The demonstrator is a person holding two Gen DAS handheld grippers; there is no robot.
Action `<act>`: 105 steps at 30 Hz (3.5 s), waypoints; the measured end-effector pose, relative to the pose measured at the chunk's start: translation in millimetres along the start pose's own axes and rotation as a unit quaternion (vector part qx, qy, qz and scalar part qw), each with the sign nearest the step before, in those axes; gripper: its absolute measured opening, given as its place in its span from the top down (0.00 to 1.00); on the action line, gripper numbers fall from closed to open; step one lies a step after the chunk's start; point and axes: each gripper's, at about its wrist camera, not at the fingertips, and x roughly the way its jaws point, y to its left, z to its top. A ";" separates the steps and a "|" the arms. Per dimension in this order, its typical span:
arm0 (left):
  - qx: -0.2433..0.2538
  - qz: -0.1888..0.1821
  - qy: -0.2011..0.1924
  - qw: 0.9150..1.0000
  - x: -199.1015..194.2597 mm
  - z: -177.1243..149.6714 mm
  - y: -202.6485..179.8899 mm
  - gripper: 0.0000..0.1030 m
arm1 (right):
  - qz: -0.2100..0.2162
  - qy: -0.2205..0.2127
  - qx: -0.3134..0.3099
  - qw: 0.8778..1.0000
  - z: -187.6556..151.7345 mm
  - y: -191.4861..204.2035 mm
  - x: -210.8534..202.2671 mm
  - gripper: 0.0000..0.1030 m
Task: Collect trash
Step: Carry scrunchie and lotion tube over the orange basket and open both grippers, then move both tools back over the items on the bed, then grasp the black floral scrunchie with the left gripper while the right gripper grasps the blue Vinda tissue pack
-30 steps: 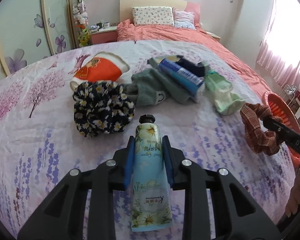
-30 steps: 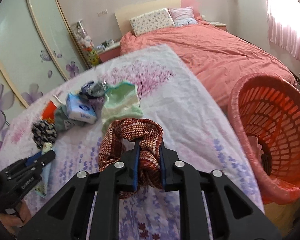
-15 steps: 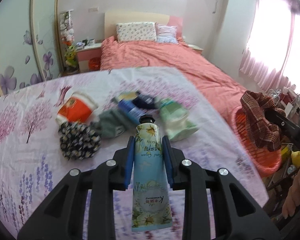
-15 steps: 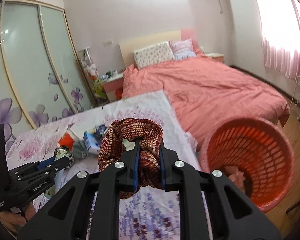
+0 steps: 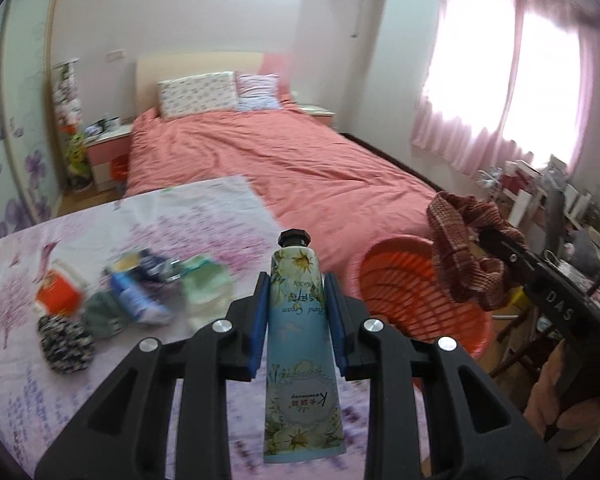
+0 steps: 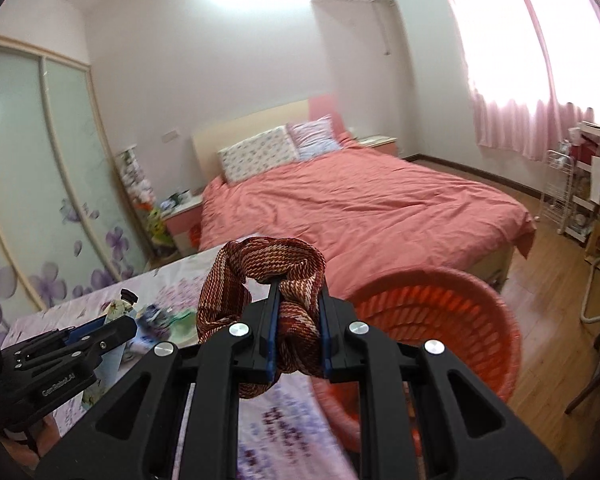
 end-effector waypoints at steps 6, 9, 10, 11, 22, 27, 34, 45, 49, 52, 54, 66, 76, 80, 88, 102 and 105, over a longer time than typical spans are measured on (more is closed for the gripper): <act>0.021 -0.047 0.005 0.999 24.5 8.5 -44.7 0.73 | -0.033 -0.018 0.034 0.999 5.2 -36.3 -2.0 0.84; 0.031 -0.070 0.009 0.997 39.0 10.5 -65.7 0.73 | -0.049 -0.020 0.051 0.997 6.4 -53.5 1.2 0.84; 0.034 -0.076 0.011 0.996 43.5 11.8 -71.0 0.73 | -0.055 -0.020 0.059 0.997 6.6 -61.2 2.8 0.84; 0.038 -0.082 0.013 0.996 49.6 12.6 -77.9 0.73 | -0.061 -0.020 0.065 0.996 6.6 -67.5 4.7 0.84; 0.056 -0.109 0.052 0.991 113.9 12.5 -118.5 0.73 | -0.086 0.008 0.113 0.990 -0.2 -110.5 29.7 0.84; 0.050 -0.079 0.068 0.993 136.4 6.7 -108.6 0.55 | -0.076 0.050 0.123 0.988 -5.1 -120.9 46.4 0.75; 0.037 -0.035 0.070 0.996 129.9 1.1 -67.7 0.53 | -0.077 0.072 0.112 0.988 -11.8 -117.2 44.1 0.49; 0.010 0.055 0.057 0.997 77.7 -17.0 23.5 0.46 | -0.067 0.071 0.056 0.994 -1.9 -73.0 40.9 0.49; -0.010 0.091 0.056 0.994 56.4 -29.3 65.3 0.41 | -0.051 0.083 0.034 0.995 -7.9 -47.0 46.8 0.49; -0.022 0.115 0.056 0.992 43.2 -40.0 91.6 0.39 | -0.039 0.095 0.014 0.995 -13.6 -27.1 52.1 0.49; -0.032 0.136 0.055 0.989 32.4 -47.7 113.7 0.37 | -0.030 0.102 0.001 0.994 -18.5 -13.0 55.9 0.49; -0.144 0.231 0.055 0.961 0.3 -83.6 233.9 0.30 | 0.009 0.143 -0.054 0.988 -52.4 58.8 72.3 0.49; -0.180 0.207 0.065 0.959 26.0 -78.3 253.1 0.35 | 0.024 0.166 -0.088 0.982 -70.6 92.0 80.4 0.49; -0.196 0.193 0.073 0.959 37.1 -79.6 255.7 0.57 | 0.025 0.172 -0.090 0.981 -73.8 97.4 83.4 0.49; -0.169 0.194 0.059 0.965 15.1 -88.0 254.9 0.80 | 0.033 0.177 -0.101 0.979 -79.0 108.1 83.7 0.49; -0.153 0.259 0.086 0.950 -20.7 -120.2 297.9 0.77 | 0.118 0.182 -0.129 0.968 -93.4 188.2 106.4 0.62; -0.157 0.257 0.090 0.949 -18.8 -121.0 300.1 0.76 | 0.122 0.178 -0.140 0.966 -95.2 204.6 112.0 0.64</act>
